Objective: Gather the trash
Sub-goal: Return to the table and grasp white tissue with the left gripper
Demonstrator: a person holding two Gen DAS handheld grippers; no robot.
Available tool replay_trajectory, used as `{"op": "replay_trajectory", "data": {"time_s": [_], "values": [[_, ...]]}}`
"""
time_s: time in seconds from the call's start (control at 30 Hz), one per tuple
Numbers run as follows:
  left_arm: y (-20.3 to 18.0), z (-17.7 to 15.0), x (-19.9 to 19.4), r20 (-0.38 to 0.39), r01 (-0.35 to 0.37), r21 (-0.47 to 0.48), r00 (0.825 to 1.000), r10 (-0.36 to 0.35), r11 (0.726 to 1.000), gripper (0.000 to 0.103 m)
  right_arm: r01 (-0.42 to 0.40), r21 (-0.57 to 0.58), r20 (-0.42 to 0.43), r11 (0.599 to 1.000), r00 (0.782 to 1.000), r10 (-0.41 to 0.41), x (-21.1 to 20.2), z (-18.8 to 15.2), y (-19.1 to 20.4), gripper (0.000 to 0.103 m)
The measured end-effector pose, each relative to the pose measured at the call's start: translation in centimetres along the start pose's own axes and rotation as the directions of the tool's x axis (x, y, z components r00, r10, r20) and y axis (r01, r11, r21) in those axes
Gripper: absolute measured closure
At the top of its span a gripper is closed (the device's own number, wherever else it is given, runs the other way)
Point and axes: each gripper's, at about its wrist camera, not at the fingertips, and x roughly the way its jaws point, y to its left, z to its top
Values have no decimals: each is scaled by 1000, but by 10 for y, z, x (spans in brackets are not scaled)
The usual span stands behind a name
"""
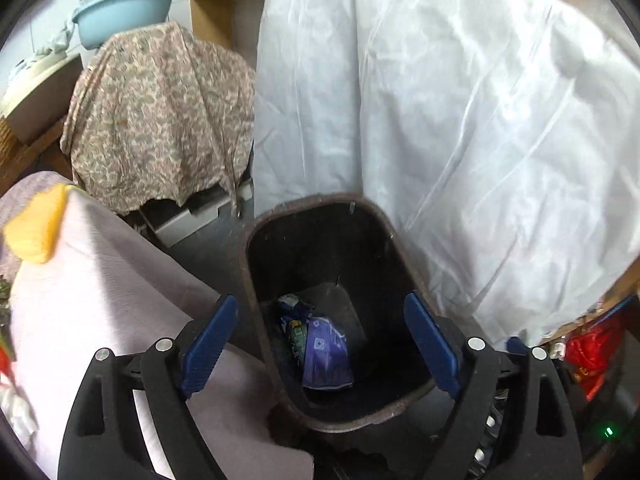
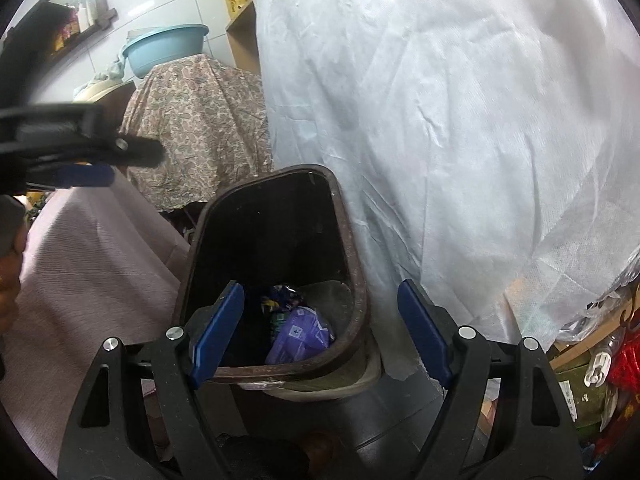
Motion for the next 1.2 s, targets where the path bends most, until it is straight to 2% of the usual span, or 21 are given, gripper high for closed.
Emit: {"op": "replay_trajectory", "data": {"time_s": [0.17,0.37,0.53,0.6,0.8,1.0,1.1,1.2], "values": [[19,-16,-41,59,8,2,998,-8,1000,13,-11,-21,3,1000,1000,11,-2,3,13,24],[54,-39,-89,123,-25,-34,992,29,999,12,-36,-82,25,996,999,38,-11,7,43,24],[92,-69,-128,180,-131,-122,972,152,984,11,-93,-115,28,989,995,97,-20,11,67,21],[109,-84,-139,175,-196,-158,959,223,968,11,-118,-125,31,985,992,123,-24,13,76,21],[158,-121,-164,134,-285,-247,936,324,926,11,-211,-182,31,960,975,220,-43,17,114,21],[204,-150,-173,79,-303,-328,935,345,895,29,-267,-260,27,928,959,283,-58,17,155,21],[214,-156,-173,75,-288,-328,941,329,900,34,-285,-294,27,912,952,306,-66,16,172,21],[218,-153,-161,54,-299,-297,943,328,907,42,-299,-313,20,901,947,321,-70,13,183,21]]}}
